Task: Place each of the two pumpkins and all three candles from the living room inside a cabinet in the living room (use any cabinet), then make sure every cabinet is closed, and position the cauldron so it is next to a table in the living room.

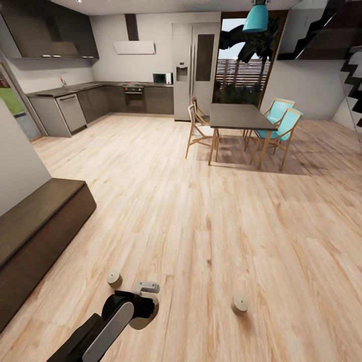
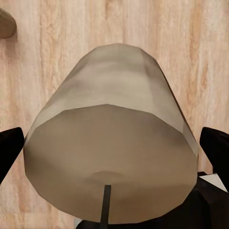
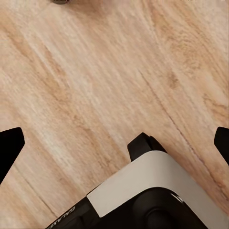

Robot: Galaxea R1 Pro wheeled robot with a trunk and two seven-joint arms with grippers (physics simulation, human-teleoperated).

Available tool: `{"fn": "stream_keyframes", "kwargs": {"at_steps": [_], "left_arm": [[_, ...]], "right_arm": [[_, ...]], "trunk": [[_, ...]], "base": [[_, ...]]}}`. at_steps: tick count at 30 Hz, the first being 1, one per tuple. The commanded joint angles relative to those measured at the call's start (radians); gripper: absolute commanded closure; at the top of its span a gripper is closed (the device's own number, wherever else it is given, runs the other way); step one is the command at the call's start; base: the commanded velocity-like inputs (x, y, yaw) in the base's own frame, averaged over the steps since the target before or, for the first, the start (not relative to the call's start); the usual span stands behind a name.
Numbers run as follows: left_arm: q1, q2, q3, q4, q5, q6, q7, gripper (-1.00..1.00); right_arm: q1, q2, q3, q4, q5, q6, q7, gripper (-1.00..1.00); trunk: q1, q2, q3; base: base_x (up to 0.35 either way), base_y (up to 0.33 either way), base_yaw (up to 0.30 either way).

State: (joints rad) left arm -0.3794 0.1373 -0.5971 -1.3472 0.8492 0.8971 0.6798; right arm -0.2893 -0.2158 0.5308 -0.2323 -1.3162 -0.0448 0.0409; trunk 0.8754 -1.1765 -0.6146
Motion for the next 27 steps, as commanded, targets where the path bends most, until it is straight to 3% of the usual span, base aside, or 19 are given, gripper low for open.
{"fn": "stream_keyframes", "kwargs": {"at_steps": [1,7,13,27], "left_arm": [[-0.001,0.001,-0.003,-0.001,0.01,0.0,0.01,1.0],[-0.001,0.001,-0.003,-0.001,0.01,0.0,0.01,1.0],[-0.001,0.001,-0.03,0.0,0.01,0.0,0.01,1.0],[-0.001,0.002,-0.032,-0.002,0.01,0.0,0.01,1.0]], "right_arm": [[-0.001,-0.001,0.008,0.001,-0.011,-0.004,0.003,-1.0],[-0.001,-0.001,0.008,0.003,-0.011,-0.004,0.002,-1.0],[-0.001,-0.001,0.008,0.004,-0.011,-0.004,0.002,-1.0],[-0.001,-0.001,0.008,0.004,-0.011,-0.004,0.0,-1.0]], "trunk": [[0.0,-0.001,0.001],[0.0,-0.001,0.011],[0.0,-0.001,0.021],[0.0,-0.001,0.044]], "base": [[0.031,0.0,0.0],[0.202,0.0,0.0],[0.171,0.0,0.0],[0.136,0.0,0.0]]}}
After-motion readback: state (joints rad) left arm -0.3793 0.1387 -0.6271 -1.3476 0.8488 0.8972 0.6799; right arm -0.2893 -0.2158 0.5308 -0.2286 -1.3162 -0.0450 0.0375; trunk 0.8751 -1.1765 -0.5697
